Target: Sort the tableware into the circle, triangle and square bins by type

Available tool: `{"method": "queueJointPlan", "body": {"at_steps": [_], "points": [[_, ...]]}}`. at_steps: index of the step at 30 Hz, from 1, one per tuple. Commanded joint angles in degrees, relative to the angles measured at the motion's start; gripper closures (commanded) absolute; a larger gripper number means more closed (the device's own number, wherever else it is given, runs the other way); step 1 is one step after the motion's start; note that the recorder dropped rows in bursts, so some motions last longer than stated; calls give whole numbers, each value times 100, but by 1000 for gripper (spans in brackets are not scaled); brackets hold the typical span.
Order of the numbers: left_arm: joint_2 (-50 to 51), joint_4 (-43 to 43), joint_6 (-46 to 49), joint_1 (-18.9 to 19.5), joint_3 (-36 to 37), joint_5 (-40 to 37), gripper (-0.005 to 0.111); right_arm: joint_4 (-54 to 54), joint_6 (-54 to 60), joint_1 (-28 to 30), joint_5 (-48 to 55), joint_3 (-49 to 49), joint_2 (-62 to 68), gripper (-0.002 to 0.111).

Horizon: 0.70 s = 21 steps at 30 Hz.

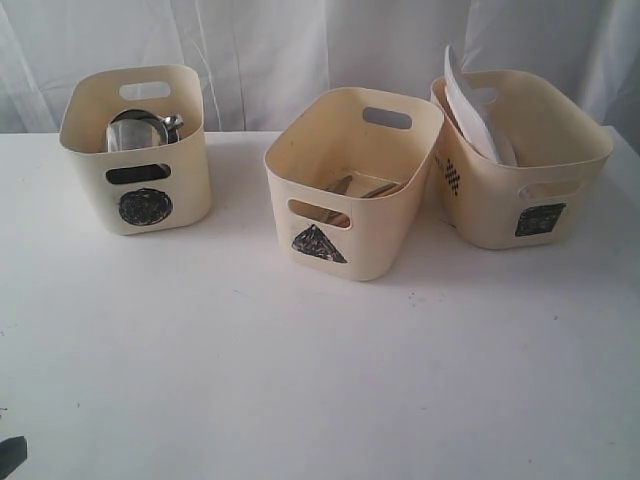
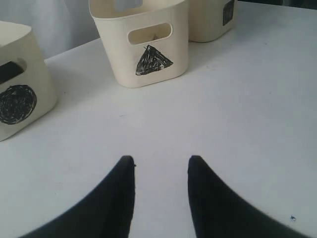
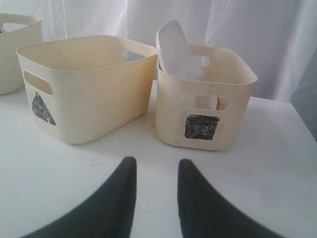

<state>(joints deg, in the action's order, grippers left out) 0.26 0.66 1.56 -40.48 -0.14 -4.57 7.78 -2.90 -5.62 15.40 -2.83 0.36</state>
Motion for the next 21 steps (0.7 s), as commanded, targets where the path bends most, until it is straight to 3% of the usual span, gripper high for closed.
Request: {"method": "queueJointPlan", "body": {"at_steps": [1, 7, 10, 21], "points": [[-26, -26, -2, -26, 14, 23, 65, 16, 424, 54, 160, 21, -36, 80], [-26, -26, -2, -26, 14, 23, 65, -187, 893, 54, 519, 79, -36, 80], [-26, -26, -2, -26, 14, 23, 65, -540, 882, 54, -130, 283, -36, 80], [-26, -26, -2, -26, 14, 23, 65, -323, 510, 54, -156, 283, -36, 80]]}}
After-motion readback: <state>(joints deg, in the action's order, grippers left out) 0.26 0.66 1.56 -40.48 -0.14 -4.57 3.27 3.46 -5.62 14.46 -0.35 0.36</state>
